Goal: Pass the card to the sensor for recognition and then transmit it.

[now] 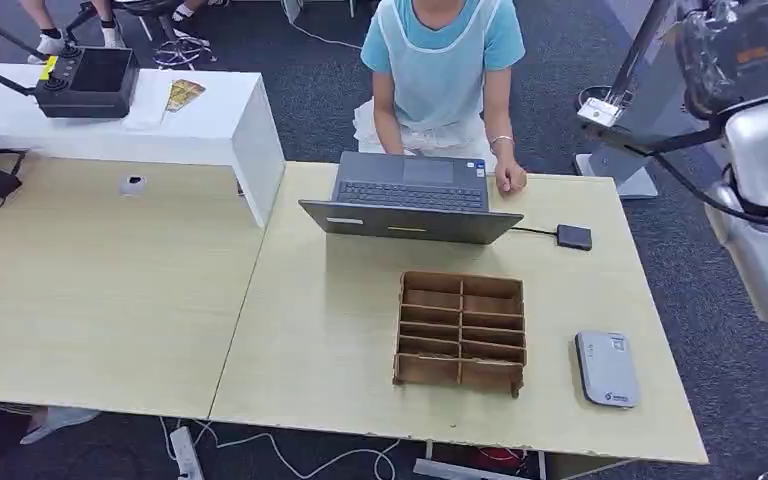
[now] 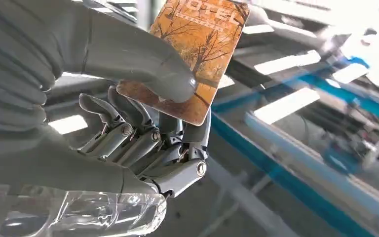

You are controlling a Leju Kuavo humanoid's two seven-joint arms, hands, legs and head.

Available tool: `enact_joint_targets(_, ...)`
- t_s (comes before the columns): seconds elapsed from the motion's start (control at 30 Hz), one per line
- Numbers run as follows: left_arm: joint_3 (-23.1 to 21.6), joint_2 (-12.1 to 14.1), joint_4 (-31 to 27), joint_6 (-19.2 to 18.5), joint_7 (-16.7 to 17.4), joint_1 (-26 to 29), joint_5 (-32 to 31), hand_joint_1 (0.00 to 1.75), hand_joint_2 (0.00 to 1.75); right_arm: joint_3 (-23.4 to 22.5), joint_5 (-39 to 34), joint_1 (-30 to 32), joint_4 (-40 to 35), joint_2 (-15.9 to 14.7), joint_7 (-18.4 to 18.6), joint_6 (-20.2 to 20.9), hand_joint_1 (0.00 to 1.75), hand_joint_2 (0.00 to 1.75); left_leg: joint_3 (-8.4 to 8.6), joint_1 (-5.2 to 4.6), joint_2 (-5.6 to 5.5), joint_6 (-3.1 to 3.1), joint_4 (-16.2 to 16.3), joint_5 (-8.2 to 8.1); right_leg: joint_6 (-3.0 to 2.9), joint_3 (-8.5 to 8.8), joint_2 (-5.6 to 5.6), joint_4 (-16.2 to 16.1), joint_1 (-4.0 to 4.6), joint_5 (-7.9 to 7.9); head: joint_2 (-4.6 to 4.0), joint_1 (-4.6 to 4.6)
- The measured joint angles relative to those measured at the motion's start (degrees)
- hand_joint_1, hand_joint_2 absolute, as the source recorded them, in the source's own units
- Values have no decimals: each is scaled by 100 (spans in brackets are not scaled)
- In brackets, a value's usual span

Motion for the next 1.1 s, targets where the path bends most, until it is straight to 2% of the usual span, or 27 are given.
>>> enact_joint_targets(0.07, 0, -2, 0, 7, -15, 0, 0, 0, 0, -92, -11, -28, 168, 112, 87, 157, 175, 175, 2, 0, 2, 0, 0, 0, -1, 0, 3, 0, 0, 1, 0, -2)
enact_joint_targets(0.27, 0, -2, 0, 7, -18, 0, 0, 0, 0, -103, -13, -29, 188, 125, 96, 179, 175, 175, 2, 0, 2, 0, 0, 0, -1, 0, 3, 0, 0, 1, 0, -2)
enact_joint_targets(0.3, 0, -24, 0, 22, -31, -4, 0, 0, 0, -321, -42, -28, 530, 292, 170, 469, 175, 175, 1, 1, -4, -1, 0, 1, 0, 2, -4, 0, 0, 1, 0, 0)
enact_joint_targets(0.33, 0, -37, 0, 7, -11, 1, 0, 0, 0, -538, -11, -14, 903, 514, 186, 507, 175, 175, 1, 0, -2, -1, 0, 2, -1, 1, -1, 1, 0, 1, 0, 0)
enact_joint_targets(0.37, 0, -46, 0, 7, -22, -8, 0, 0, 0, -763, -136, -50, 1362, 864, 91, 886, 175, 175, 1, 1, 1, -2, 0, 1, -1, -1, 4, 3, 0, 2, 0, 2)
enact_joint_targets(0.4, 0, -46, 0, 4, -24, -9, 0, 0, 0, -861, -263, -124, 1583, 1052, 2, 1181, 175, 175, 1, 1, 5, -2, 0, 1, -1, -4, 11, 4, 0, 2, 0, -2)
enact_joint_targets(0.5, 0, -46, 0, 4, -28, -20, 0, 0, 0, -1032, -356, -328, 2069, 1457, -22, 1333, 175, 175, 0, 2, 6, -4, 0, 3, -2, -8, 10, 7, 1, 1, 0, 0)
enact_joint_targets(0.73, 9, -46, 0, 4, -33, -22, 0, 0, 0, -1196, -553, -705, 2793, 2041, -27, 1512, 175, 175, -1, 6, 5, -5, 0, 4, -2, -8, 10, 10, 3, 1, 0, 0)
enact_joint_targets(0.9, 20, -46, 0, 4, -46, -28, 0, 0, 0, -1263, -724, -948, 3209, 2409, -245, 1713, 175, 175, -1, 6, 6, -5, 0, 4, -2, -8, 11, 9, 2, 1, 0, 0)
enact_joint_targets(1.1, 26, -44, 0, 2, -57, -37, 0, 0, 0, -1263, -737, -1133, 3479, 2684, -284, 1718, 175, 175, -1, 6, -1, -5, 0, 4, -2, -8, 4, 9, 3, 1, 0, 0)
